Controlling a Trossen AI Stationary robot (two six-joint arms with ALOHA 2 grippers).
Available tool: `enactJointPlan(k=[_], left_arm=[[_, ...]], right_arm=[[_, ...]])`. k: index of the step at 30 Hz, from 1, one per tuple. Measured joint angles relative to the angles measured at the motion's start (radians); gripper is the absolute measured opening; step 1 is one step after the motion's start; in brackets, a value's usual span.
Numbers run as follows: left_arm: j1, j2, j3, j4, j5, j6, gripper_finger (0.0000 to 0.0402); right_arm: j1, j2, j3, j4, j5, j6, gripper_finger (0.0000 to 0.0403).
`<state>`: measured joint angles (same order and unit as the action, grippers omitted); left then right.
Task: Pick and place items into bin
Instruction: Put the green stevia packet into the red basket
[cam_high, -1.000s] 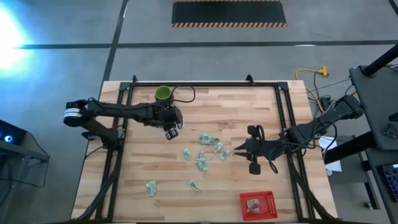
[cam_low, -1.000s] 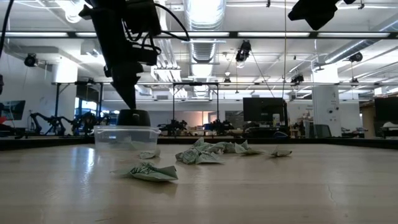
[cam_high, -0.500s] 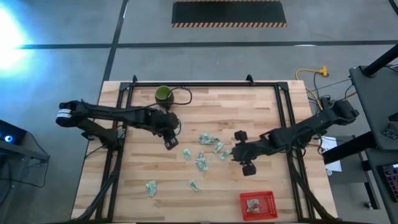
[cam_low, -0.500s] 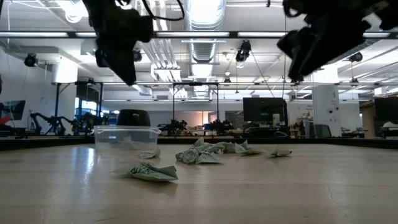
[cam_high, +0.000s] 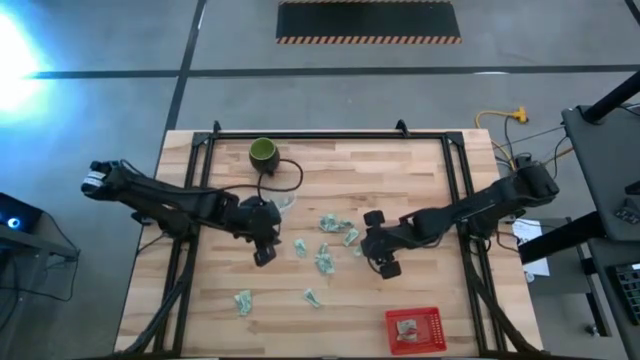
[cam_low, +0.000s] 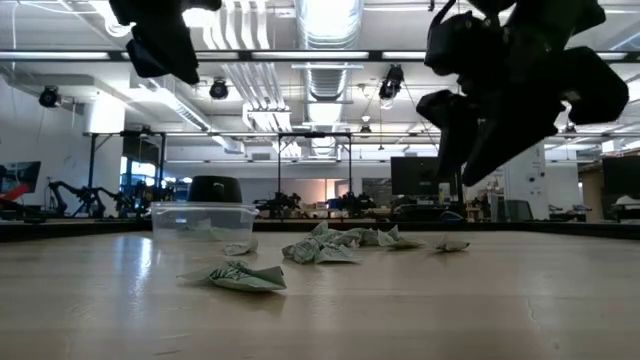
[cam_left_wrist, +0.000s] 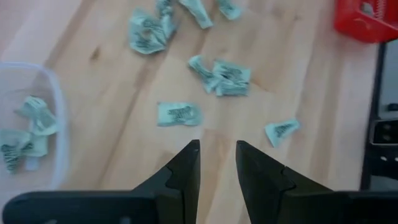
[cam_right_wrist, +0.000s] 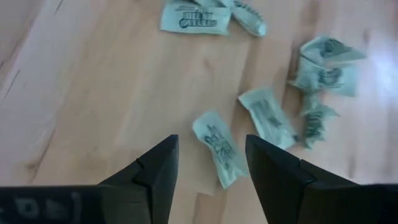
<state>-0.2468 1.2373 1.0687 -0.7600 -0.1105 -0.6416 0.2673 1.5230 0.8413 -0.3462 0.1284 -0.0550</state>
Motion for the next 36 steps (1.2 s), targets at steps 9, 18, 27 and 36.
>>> enactJointPlan(k=[9,18,27,36], left_arm=[[-0.068,0.004,-0.003,0.001,-0.033,-0.037,0.0085],[-0.069,0.004,-0.004,0.004,-0.069,-0.037,0.0085],[-0.069,0.004,-0.004,0.020,-0.079,-0.036,0.0085],[-0.070,0.004,-0.011,0.019,-0.079,-0.036,0.0085]], right_arm=[[-0.010,0.116,0.000,0.018,0.000,0.008,0.0176],[-0.013,0.187,0.007,0.029,0.012,0.104,0.0156],[-0.013,0.188,0.010,0.038,0.017,0.110,0.0129],[-0.013,0.189,0.010,0.039,0.023,0.113,0.0056]])
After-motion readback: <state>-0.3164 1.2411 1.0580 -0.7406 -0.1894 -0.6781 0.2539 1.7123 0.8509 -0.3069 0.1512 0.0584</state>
